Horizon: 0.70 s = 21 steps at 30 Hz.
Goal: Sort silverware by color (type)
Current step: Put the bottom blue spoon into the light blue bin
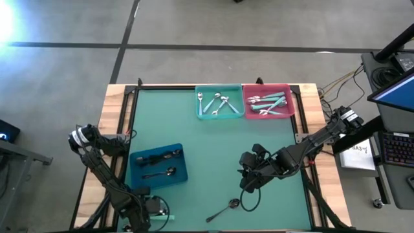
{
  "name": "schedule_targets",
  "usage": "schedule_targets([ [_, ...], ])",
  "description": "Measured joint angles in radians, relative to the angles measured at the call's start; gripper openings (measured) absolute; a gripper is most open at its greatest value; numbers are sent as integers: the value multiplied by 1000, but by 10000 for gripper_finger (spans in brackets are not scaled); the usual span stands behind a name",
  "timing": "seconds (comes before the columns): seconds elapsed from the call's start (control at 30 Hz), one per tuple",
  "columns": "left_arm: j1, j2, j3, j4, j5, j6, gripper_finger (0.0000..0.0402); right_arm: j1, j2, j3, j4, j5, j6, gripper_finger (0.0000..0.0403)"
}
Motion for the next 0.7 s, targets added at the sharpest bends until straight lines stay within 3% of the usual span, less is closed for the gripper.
schedule_targets([
  [0.7,5,-10,-7,-42,-27,20,153,0,0,0,0,0,0,137],
])
